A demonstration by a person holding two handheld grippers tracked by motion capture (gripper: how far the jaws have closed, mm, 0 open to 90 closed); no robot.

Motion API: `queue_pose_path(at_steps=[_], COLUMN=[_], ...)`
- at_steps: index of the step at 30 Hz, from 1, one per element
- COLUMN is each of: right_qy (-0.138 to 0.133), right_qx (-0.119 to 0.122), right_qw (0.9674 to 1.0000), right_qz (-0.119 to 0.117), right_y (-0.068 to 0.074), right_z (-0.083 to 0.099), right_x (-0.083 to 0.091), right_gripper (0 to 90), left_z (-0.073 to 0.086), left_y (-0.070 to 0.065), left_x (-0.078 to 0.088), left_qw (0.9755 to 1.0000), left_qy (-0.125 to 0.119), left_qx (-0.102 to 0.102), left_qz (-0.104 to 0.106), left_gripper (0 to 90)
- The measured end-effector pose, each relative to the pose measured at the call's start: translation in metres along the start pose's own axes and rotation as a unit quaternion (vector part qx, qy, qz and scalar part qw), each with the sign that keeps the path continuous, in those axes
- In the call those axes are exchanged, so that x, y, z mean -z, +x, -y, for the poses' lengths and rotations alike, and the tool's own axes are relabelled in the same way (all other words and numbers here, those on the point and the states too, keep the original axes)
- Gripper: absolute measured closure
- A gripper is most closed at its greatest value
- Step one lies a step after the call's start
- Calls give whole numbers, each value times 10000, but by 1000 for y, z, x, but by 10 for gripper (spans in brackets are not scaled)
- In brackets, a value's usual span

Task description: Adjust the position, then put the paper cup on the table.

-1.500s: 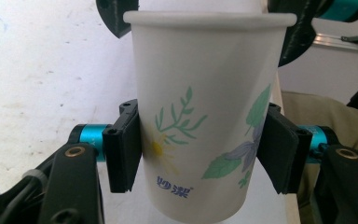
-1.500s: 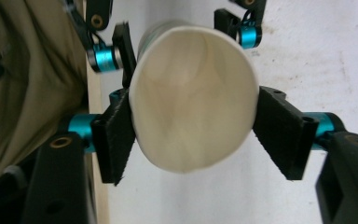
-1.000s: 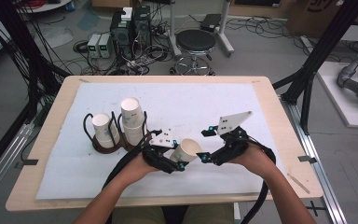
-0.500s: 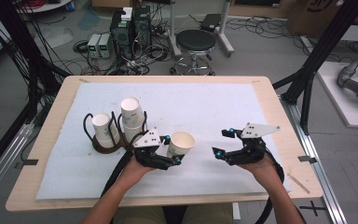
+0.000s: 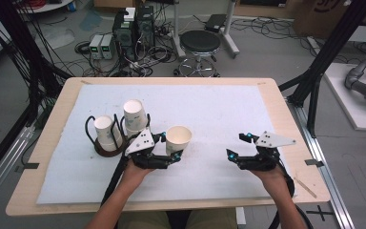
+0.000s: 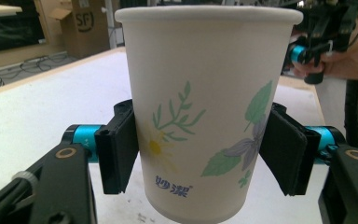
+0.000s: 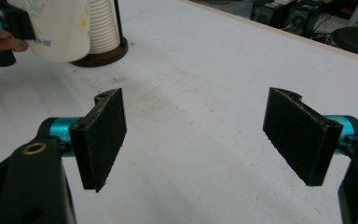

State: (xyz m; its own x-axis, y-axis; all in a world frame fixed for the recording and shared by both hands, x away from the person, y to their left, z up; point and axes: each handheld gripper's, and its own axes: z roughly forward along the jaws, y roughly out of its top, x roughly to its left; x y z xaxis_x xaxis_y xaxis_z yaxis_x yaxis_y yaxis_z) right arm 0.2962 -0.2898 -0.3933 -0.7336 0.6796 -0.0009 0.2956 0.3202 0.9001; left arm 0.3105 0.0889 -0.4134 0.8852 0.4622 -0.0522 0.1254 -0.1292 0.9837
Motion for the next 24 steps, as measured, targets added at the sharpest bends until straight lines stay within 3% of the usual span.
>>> queue_pose_path(at_steps=[5, 12, 24], right_qy=[-53, -119, -101], right_qx=[-57, -21, -38], right_qw=[9999, 9999, 9998], right_qz=[104, 122, 191], right_y=[-3, -3, -4], right_z=[4, 3, 6], right_x=[3, 4, 5], right_gripper=[220, 220, 220], left_z=[0, -2, 0], left_y=[1, 0, 6], left_x=[-1, 0, -4], left_qw=[9996, 9987, 9984], left_qy=[-263, -484, -515], left_qx=[131, 140, 114], left_qz=[-1, -90, -205], left_gripper=[332, 332, 329])
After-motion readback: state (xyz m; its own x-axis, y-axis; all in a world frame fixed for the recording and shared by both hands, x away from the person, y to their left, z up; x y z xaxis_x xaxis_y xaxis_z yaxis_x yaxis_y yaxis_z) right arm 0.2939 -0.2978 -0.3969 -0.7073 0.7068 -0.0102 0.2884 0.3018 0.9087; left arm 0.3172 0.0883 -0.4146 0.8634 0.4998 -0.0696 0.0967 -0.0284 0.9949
